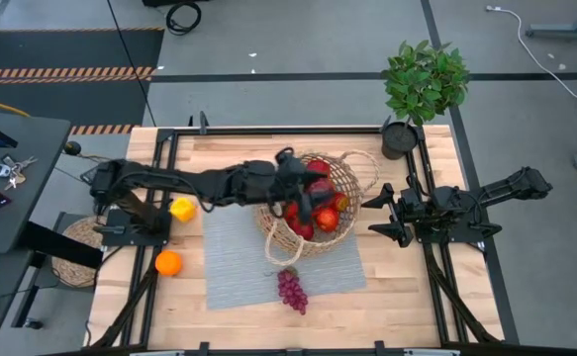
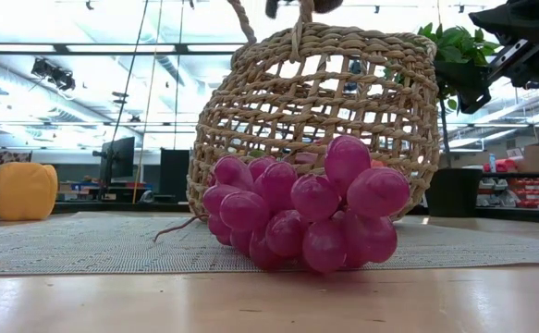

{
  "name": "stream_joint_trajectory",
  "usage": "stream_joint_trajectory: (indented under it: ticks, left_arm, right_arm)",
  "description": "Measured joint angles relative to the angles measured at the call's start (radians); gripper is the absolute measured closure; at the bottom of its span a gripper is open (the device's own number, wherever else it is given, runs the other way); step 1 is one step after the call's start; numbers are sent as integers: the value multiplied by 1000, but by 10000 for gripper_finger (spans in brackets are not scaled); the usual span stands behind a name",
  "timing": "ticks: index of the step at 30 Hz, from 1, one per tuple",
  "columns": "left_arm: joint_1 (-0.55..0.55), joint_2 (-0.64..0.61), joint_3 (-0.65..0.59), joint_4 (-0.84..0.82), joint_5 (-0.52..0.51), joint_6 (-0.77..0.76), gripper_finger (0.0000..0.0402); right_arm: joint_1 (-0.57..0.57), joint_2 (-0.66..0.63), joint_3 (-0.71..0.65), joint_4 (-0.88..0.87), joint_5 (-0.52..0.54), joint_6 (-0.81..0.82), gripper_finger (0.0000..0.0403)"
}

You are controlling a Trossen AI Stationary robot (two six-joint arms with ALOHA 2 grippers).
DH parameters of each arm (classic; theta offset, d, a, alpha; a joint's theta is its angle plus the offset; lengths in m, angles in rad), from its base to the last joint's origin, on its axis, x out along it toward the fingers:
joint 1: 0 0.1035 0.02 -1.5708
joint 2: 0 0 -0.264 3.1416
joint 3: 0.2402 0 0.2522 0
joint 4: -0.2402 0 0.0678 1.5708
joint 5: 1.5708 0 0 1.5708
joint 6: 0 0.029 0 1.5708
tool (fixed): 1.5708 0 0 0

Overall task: Build produce basket
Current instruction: Put the dark red apple into the brown basket

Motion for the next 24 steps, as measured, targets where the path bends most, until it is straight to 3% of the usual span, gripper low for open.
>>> stream_joint_trajectory:
  ticks: [5, 13, 24]
  left_arm:
    - [-34, 117, 143, -42, -19, 86, 136]
    - [-40, 286, 364, -279, -38, 207, 132]
    - [24, 353, 397, -526, -105, 442, 131]
  right_arm:
    - [0, 0, 0, 0, 0, 0, 55]
    - [0, 0, 0, 1, 0, 0, 55]
    - [0, 1, 0, 0, 0, 0, 55]
